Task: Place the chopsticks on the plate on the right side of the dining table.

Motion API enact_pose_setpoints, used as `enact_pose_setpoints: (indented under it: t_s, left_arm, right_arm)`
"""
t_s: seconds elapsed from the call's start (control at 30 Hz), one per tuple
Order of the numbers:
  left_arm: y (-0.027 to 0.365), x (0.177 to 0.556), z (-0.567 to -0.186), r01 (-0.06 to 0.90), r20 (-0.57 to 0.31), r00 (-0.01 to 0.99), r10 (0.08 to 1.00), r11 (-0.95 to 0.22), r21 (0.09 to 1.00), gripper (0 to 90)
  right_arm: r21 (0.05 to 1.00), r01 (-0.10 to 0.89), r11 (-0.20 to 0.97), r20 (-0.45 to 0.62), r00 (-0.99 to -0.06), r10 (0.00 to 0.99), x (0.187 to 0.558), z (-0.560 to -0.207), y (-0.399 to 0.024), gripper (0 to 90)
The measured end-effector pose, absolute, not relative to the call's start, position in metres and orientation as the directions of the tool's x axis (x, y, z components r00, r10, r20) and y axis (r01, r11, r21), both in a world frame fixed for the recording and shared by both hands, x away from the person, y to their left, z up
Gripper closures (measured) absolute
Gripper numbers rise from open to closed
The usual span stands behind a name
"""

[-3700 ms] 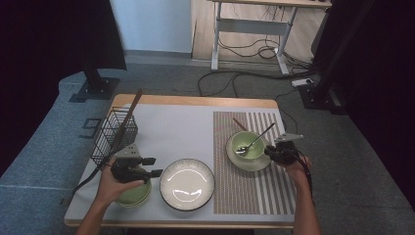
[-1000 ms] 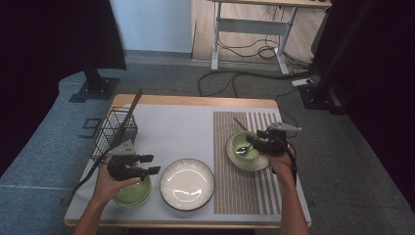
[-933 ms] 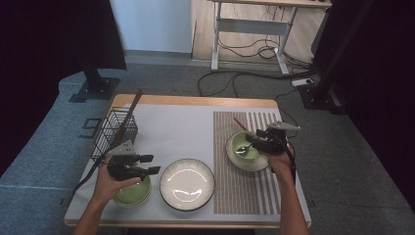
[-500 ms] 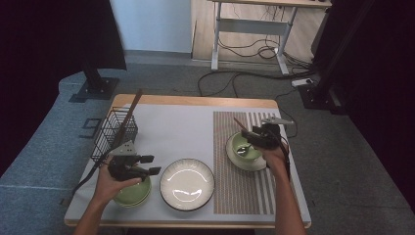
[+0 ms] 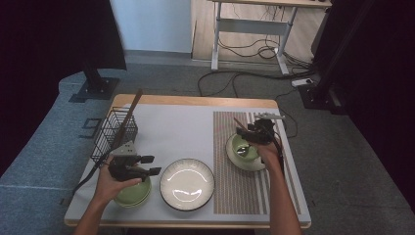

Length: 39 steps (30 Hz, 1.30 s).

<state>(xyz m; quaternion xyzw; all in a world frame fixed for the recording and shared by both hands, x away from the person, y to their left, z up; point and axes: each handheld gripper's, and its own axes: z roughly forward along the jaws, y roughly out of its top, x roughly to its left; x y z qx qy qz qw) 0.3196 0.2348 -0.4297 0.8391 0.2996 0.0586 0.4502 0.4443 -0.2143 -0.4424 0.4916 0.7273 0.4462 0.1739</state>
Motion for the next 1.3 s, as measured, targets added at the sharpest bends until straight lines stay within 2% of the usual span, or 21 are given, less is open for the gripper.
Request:
enact_pose_setpoints:
  t_s: [1.3]
  left_arm:
    - [0.235,0.321,-0.433,0.471,-0.194,0.807,0.557,-0.41,0.781,41.4]
  right_arm:
    - [0.77,0.614,0.172,0.163,-0.45,0.878,0.485,-0.439,-0.197,37.9]
